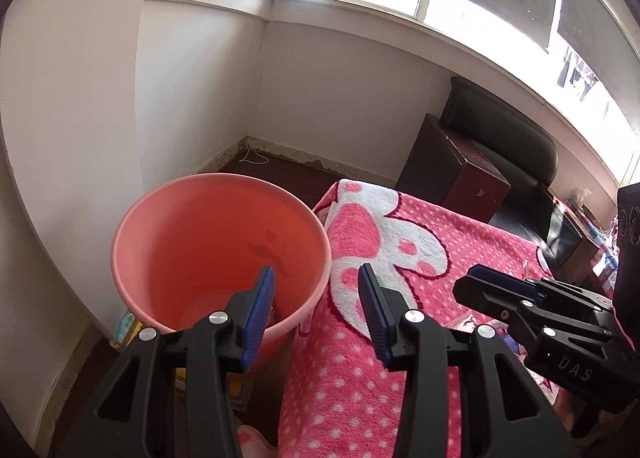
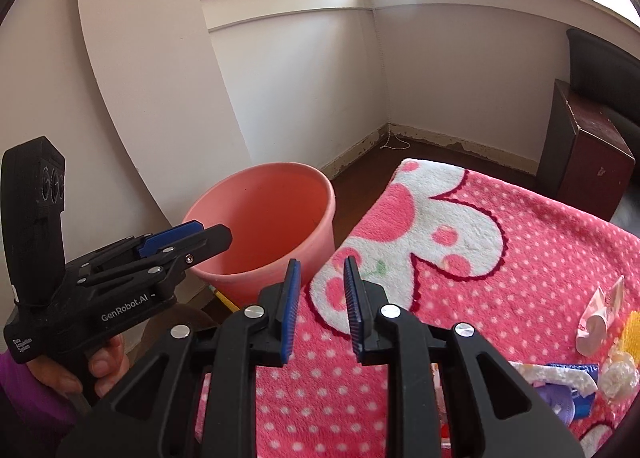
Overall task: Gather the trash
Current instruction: 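Move both tools back over the remaining trash on the blanket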
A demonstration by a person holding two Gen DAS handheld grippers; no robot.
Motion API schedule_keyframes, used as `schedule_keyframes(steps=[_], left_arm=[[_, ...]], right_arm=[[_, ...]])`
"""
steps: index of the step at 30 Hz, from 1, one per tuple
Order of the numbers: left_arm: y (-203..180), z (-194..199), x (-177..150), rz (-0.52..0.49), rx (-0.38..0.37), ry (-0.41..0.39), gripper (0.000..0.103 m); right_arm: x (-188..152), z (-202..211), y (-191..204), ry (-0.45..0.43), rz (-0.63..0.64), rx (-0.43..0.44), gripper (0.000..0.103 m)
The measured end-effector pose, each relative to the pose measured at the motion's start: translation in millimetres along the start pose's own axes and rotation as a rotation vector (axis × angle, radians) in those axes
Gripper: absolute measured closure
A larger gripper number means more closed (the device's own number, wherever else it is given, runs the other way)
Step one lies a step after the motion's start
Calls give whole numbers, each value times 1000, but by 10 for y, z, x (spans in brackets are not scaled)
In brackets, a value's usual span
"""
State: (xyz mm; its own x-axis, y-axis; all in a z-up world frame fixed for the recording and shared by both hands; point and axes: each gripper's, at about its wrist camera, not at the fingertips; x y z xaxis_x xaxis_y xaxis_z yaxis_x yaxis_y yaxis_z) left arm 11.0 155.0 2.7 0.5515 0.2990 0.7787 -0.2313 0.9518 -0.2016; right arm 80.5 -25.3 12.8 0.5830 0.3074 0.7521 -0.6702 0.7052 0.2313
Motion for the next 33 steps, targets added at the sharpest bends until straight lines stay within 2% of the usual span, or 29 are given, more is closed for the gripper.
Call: schedule_keyframes(steps=[10,18,26,33], left_arm=[[-442,-137,14,-55,-67,36,61],[-810,-229,-3,-105,-121,63,61],[-1321,-360,5,-171,-205,92,61],[-1858,-566,57,-215,-318,152,61]], right_arm=[[-277,345,-608,-24,-115,-119,81],[-533,687,-1097,-58,-195,-249,81],[-782,1070,-1664,-107,-319,-372,81],[-965,1288,-2009,-132,-408,-433,81]])
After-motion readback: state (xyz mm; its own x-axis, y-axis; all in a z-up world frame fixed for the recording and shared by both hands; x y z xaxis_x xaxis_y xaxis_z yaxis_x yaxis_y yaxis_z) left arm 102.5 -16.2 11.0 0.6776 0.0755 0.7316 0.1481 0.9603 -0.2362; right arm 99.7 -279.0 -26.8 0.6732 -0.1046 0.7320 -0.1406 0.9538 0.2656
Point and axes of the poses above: each gripper's, at about its wrist camera, not at the fingertips, and z roughly against the way its jaws point, y to its left, x to its top, and after that the axes turned 2 degrees about x, right-handed
